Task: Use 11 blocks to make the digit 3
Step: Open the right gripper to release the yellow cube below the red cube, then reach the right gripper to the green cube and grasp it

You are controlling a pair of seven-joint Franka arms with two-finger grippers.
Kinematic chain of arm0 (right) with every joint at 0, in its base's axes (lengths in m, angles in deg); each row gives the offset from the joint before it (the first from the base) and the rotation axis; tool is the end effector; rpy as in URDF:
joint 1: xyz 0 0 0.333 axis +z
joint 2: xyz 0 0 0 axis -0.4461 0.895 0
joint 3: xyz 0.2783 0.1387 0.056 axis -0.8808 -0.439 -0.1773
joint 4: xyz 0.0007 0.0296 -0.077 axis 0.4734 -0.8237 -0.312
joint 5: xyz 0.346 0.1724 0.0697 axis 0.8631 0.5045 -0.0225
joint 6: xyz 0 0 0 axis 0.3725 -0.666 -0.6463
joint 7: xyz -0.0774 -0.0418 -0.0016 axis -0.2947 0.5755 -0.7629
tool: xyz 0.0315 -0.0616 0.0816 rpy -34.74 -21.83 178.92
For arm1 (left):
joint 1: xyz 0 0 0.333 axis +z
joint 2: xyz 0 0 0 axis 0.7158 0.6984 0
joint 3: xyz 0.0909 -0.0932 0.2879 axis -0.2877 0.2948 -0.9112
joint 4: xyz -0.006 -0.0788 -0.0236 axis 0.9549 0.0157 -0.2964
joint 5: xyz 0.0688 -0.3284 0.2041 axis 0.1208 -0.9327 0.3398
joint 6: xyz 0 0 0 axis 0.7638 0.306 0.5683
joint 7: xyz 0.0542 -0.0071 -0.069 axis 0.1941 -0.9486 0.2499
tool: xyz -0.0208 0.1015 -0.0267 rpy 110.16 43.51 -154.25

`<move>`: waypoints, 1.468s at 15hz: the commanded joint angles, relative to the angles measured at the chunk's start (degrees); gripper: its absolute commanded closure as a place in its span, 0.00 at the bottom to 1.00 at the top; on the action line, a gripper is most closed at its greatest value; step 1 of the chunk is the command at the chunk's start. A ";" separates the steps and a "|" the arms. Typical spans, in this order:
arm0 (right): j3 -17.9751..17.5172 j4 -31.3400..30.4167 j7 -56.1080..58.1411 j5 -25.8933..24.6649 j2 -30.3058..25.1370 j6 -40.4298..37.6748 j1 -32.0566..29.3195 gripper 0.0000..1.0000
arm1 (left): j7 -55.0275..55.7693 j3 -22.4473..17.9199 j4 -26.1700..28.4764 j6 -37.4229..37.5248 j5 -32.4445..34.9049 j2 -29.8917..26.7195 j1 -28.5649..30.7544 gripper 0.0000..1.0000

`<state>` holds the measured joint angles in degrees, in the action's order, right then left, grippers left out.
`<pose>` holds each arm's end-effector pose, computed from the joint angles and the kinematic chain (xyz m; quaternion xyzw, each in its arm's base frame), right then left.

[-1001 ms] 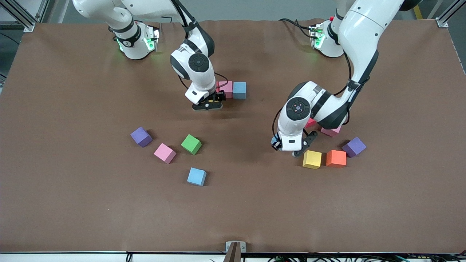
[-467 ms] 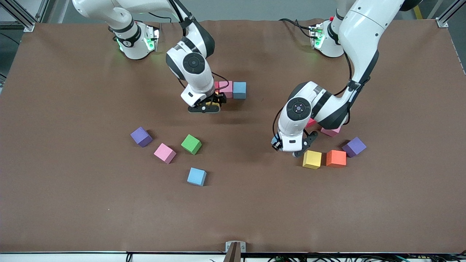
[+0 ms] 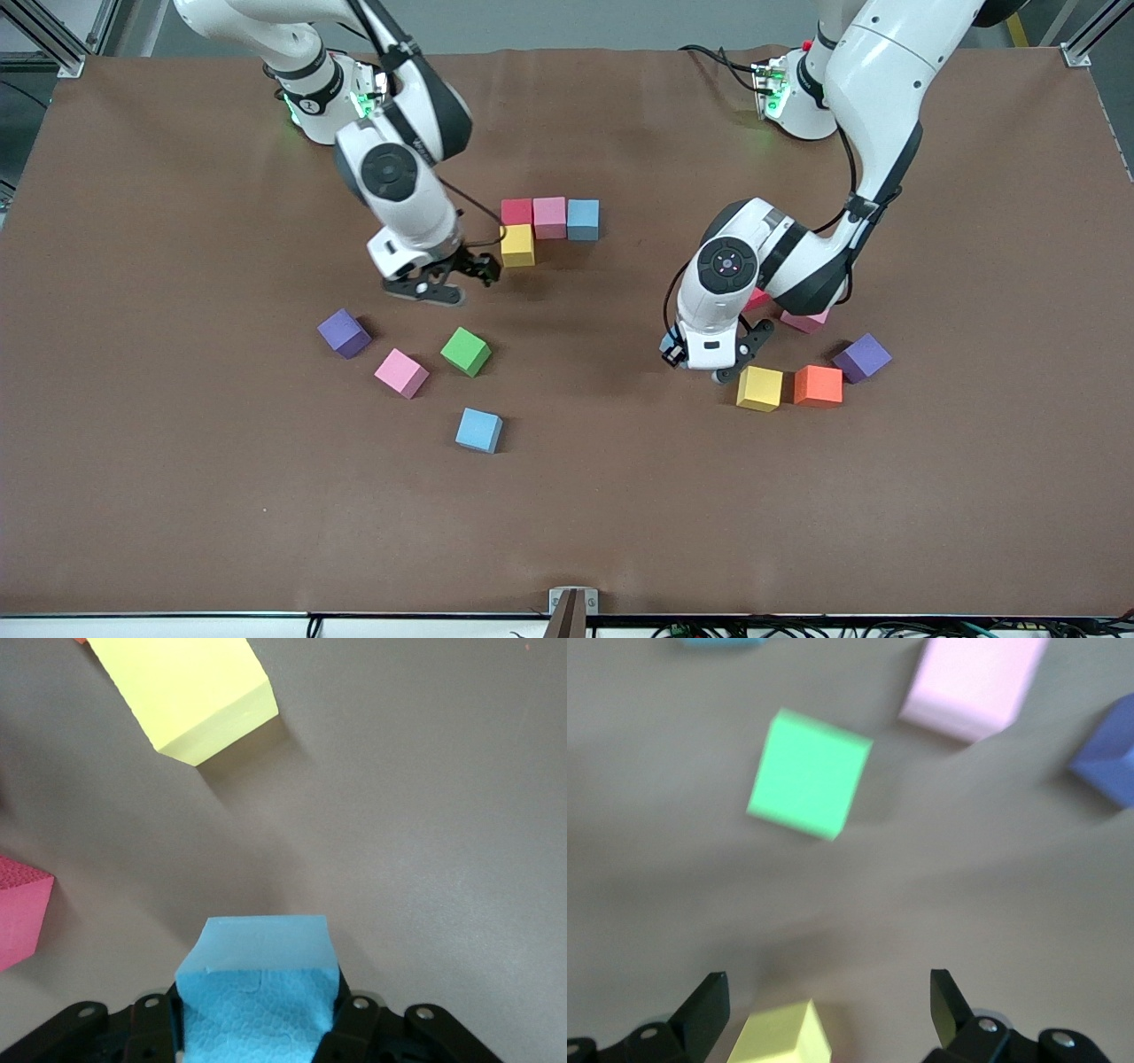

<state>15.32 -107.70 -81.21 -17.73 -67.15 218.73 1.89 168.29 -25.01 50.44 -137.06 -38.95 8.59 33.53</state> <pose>0.4899 0.3018 0.3171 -0.9897 0.1387 0.0257 0.0234 0.5605 -0.3355 0.2470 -0.9191 -0.3934 -0.0004 0.0191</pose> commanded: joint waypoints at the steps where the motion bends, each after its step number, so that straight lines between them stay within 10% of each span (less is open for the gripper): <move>1: -1.05 -0.34 -0.41 -0.75 -1.13 -0.29 -4.91 0.00 | -0.14 0.17 -0.66 1.15 -1.03 -0.40 -0.04 0.55; 8: -1.05 19.68 -14.37 -2.77 12.74 -9.87 -4.13 0.00 | -0.31 0.17 -0.66 1.32 -1.03 -0.49 0.14 0.55; 22: -1.05 22.52 -23.25 -12.44 23.57 1.11 -2.98 0.00 | -0.66 0.08 -0.66 1.32 -1.03 -0.22 0.49 0.55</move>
<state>14.43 -85.87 -101.59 -28.26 -44.25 218.90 -1.17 168.29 -25.11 50.25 -136.86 -38.95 8.59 33.76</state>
